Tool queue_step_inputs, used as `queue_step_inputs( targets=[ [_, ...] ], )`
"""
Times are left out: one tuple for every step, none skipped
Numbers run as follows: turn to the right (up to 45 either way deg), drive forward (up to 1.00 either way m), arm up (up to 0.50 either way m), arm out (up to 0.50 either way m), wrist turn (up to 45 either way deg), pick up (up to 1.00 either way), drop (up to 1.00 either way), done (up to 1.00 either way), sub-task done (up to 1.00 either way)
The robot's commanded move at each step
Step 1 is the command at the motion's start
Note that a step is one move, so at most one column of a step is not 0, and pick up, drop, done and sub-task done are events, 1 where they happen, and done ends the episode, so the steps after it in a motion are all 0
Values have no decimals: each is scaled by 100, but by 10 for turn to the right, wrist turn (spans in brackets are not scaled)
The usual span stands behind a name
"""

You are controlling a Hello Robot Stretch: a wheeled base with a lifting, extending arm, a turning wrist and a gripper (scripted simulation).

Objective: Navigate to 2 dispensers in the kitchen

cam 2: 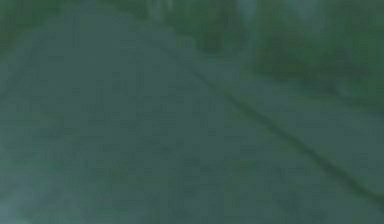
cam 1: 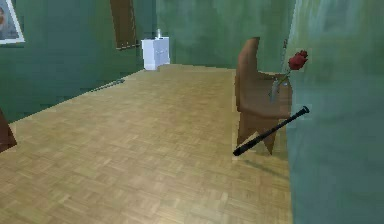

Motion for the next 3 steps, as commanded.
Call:
queue_step_inputs(
  targets=[
    [-60, 0, 0, 0, 0, 0, 0, 0, 0],
    [0, 50, 0, 0, 0, 0, 0, 0, 0],
    [-450, 0, 0, 0, 0, 0, 0, 0, 0]
  ],
)
